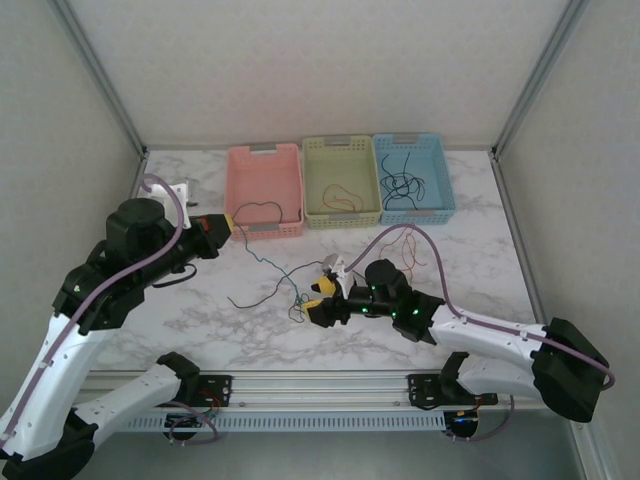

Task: Untangle the cables

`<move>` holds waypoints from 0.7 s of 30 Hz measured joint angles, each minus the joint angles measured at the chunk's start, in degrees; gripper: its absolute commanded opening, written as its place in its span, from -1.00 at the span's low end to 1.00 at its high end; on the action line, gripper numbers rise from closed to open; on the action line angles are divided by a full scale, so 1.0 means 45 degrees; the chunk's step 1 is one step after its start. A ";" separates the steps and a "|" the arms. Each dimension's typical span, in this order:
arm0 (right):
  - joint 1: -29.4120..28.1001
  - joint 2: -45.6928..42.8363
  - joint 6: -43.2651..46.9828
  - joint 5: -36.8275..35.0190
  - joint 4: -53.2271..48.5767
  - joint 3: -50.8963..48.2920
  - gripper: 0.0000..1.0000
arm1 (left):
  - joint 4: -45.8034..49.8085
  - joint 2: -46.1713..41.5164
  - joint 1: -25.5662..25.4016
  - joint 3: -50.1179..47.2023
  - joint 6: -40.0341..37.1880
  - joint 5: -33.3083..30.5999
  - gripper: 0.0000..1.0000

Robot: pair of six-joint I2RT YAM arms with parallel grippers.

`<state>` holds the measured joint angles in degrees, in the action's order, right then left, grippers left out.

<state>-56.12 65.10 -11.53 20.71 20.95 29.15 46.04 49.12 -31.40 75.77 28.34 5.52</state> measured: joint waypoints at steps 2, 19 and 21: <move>-0.0083 0.0296 0.0049 0.0053 0.0058 0.0000 0.18 | 0.0005 0.0000 0.0000 0.0015 0.0000 0.0005 -1.00; -0.0743 0.1753 0.0015 0.0408 0.1209 0.0262 -0.68 | 0.0000 -0.0005 0.0000 0.0189 0.0000 0.0000 -1.00; -0.0763 0.1749 0.0044 0.0413 0.1292 0.0287 -0.96 | 0.0000 -0.0005 0.0000 0.0189 0.0000 0.0000 -1.00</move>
<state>-59.55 72.97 -11.33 22.57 26.76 30.44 46.04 49.10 -31.40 76.62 28.34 5.52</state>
